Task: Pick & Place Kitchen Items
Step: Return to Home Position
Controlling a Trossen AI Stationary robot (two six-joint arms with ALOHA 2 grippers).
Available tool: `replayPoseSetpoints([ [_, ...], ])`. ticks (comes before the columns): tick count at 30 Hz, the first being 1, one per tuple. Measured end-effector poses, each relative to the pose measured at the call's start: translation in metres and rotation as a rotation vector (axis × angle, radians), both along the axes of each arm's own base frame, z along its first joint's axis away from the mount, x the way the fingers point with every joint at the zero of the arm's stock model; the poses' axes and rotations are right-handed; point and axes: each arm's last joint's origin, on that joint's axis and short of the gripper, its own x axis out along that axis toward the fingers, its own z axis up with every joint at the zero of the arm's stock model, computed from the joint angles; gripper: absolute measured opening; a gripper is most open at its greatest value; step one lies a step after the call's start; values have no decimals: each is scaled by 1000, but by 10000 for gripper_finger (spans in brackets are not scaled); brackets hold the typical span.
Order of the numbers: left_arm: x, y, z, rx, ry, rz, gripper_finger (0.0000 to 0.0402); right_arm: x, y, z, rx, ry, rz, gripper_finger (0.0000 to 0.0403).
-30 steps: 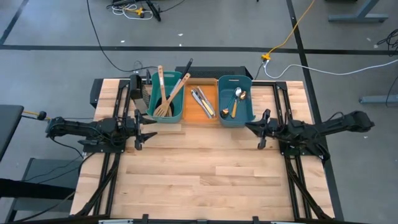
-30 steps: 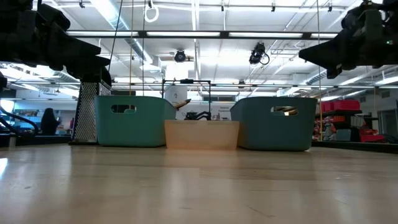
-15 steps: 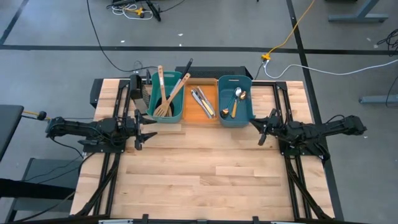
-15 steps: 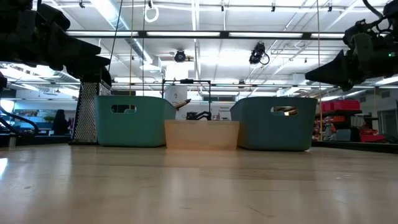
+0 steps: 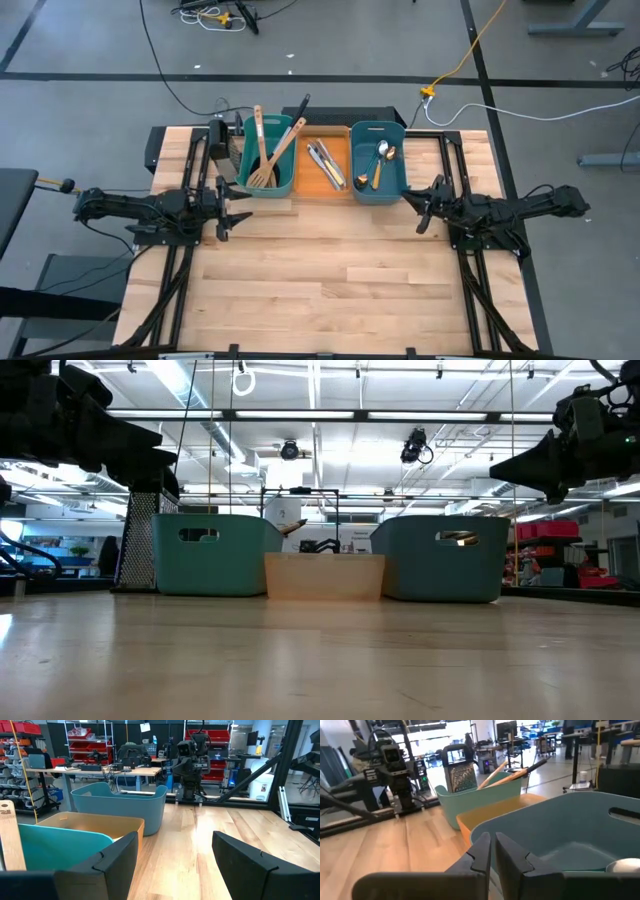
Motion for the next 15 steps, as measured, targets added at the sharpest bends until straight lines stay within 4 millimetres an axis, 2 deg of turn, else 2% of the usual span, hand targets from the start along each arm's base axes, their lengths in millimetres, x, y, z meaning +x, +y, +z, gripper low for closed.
replayPoseSetpoints([
  [15,0,0,1,0,-7,-1,259,0,0,0,-20,8,2,36],
])
